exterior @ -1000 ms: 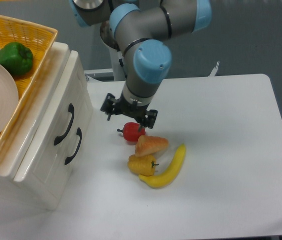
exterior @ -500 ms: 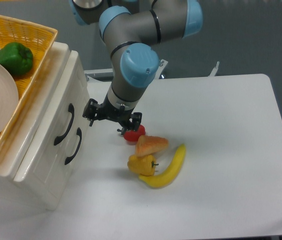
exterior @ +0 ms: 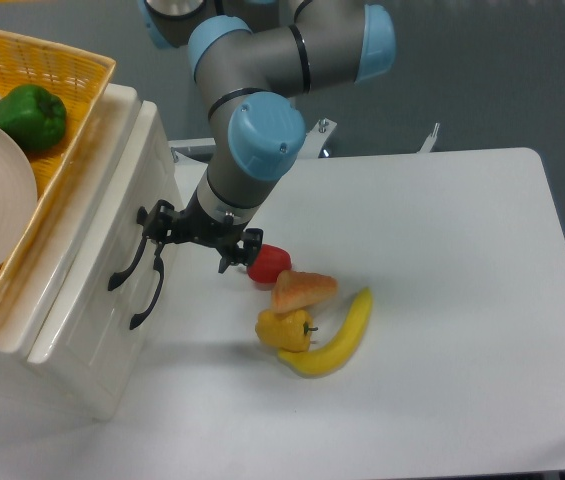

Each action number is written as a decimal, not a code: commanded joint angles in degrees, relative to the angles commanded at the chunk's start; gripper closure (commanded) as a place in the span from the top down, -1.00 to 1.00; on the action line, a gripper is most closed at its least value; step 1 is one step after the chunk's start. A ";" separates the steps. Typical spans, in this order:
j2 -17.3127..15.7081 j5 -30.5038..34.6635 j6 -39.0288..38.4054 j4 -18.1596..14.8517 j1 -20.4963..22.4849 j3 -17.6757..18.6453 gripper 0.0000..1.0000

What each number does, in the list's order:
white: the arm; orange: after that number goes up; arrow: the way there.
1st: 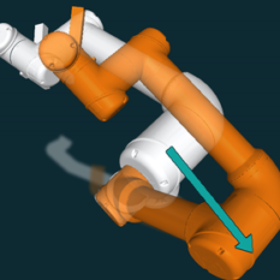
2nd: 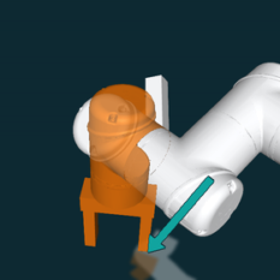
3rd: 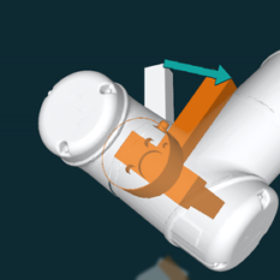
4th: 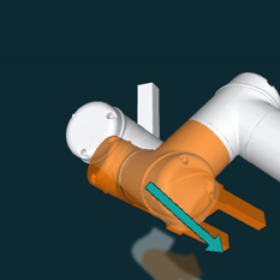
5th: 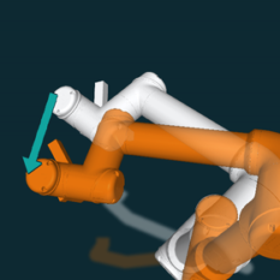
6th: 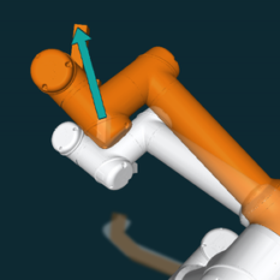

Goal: Slide the top white drawer open
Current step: 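Hook the gripper onto the upper drawer's black handle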

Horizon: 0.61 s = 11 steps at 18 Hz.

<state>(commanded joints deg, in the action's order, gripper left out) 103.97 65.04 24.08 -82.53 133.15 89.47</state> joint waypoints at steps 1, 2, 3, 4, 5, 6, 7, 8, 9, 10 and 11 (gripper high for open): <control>0.00 -0.09 0.00 -0.09 -0.09 0.00 1.00; 0.09 -0.09 0.00 -0.09 -0.17 0.00 1.00; 0.09 -0.18 0.00 -0.09 -0.35 0.00 1.00; 0.00 -0.09 0.00 -0.17 -0.44 0.09 1.00; 0.00 -0.09 0.00 -0.18 -0.53 0.26 1.00; 0.09 -0.09 0.00 -0.18 -0.70 0.26 1.00; 0.17 -0.09 0.00 -0.18 -0.88 0.35 1.00; 0.18 0.00 0.00 -0.18 -0.88 0.44 1.00; 0.09 -0.09 0.00 -0.26 -0.97 0.44 1.00; 0.09 -0.09 0.00 -0.18 -1.05 0.44 1.00; 0.09 -0.09 0.00 -0.18 -1.49 0.44 1.00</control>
<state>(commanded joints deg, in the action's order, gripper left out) 104.06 64.95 24.08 -82.71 131.66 89.91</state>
